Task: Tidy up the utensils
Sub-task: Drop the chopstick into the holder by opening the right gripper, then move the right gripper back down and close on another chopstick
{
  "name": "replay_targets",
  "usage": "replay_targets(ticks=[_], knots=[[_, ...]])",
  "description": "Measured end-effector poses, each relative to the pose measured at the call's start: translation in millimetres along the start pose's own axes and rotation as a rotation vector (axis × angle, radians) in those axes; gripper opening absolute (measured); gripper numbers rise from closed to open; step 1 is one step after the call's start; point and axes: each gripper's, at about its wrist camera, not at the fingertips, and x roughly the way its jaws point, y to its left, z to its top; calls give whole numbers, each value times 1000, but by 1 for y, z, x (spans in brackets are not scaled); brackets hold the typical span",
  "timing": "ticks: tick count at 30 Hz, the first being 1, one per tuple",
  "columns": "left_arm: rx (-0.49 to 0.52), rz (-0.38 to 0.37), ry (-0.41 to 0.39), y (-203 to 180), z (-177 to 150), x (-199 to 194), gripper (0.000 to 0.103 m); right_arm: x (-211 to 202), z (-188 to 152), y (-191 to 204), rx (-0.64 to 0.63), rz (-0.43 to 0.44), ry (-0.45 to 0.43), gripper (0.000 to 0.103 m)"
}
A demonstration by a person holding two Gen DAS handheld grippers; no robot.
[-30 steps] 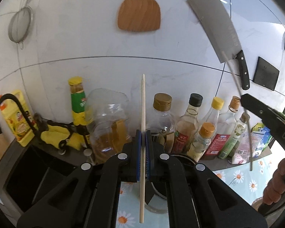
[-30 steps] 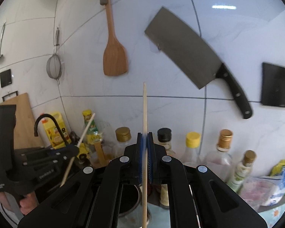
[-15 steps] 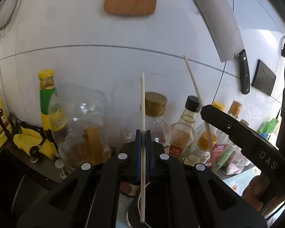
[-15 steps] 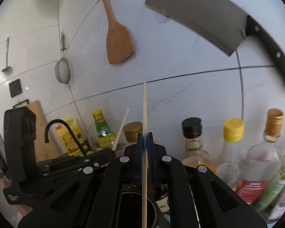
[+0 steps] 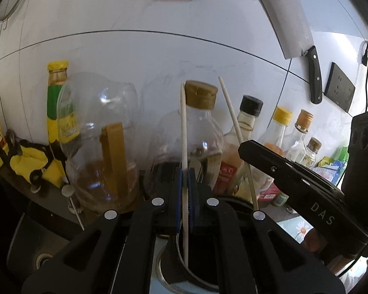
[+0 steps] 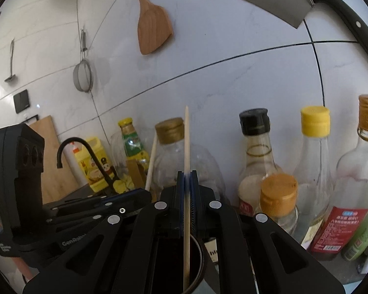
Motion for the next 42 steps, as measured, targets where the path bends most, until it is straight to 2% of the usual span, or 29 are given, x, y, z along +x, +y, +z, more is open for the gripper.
replay_targets(ticks=[10,18,25,31,33,35,39,42], knots=[[30,7,39,-9,-26,-17,5,-12,-17,2,-17,-10,46,5],[31,15,27,-14,-29,-44,6,-28,-25,14,-59,-79,75,8],[23,24,16,-16,-32,-72,21,-58,-22,29,-91,-141,59,9],[-20,14,29,-8,-40,-85,36,-88,-20,40,-93,-182,37,23],[-12,-4,50,-8,-43,-88,40,-97,-22,43,-99,-202,32,36],[-7,-8,64,-8,-47,-89,43,-106,-24,47,-106,-228,27,43],[-6,-39,90,-7,-57,-91,57,-122,-30,50,-99,-276,24,54],[11,-65,120,-10,-64,-89,63,-130,-36,51,-89,-301,32,63]])
